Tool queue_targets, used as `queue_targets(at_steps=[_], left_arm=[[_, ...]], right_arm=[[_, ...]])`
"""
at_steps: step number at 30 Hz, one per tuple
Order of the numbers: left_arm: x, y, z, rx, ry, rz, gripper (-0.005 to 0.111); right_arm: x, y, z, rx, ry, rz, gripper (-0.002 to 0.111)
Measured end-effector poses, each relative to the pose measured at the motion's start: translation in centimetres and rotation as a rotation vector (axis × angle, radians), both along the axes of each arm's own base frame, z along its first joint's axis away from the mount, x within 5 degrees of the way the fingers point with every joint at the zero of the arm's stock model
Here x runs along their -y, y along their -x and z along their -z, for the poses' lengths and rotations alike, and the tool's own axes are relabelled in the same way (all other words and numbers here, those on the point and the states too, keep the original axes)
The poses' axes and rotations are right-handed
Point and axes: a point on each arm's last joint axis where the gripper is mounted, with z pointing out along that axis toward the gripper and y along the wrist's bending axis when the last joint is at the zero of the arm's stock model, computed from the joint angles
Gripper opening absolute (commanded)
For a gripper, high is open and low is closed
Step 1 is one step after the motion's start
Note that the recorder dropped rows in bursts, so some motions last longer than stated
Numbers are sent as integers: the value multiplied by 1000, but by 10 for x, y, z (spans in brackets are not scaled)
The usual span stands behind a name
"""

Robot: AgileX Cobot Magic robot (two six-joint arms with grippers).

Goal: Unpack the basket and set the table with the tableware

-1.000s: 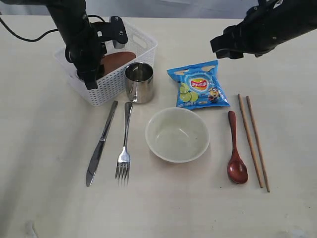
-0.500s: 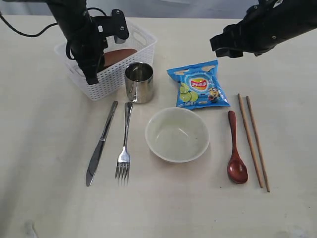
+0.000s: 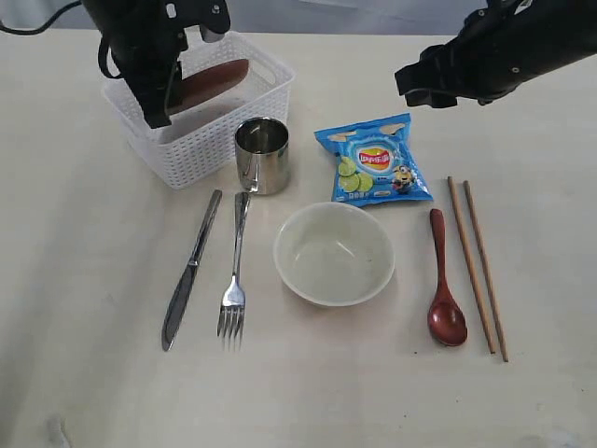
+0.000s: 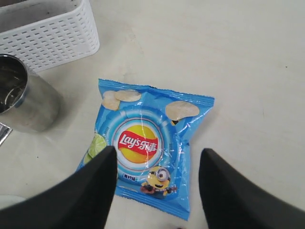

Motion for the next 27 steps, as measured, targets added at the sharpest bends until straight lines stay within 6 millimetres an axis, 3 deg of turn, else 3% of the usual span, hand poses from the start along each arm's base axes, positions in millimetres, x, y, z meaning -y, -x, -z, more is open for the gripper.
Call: queue_targets(at_steps=[9,18,21,24,27], left_arm=[[1,4,-13,23,19,-24,0],[32,24,-42,110,-26,90,0],[42,28,-44,133,-59,107,0],[56,35,-49,178,-151,117,0],[74,48,-57,246,-203,86,0]], right_arm=[[0,0,0,-1,-2,1,50],[0,-2,-2,14,-3,0,50],[-3,-4,-16,28,-23,-5,50],[-5,-10,-43,34,-64,-19,50],[19,-18,-75,-39,-165,26,50]])
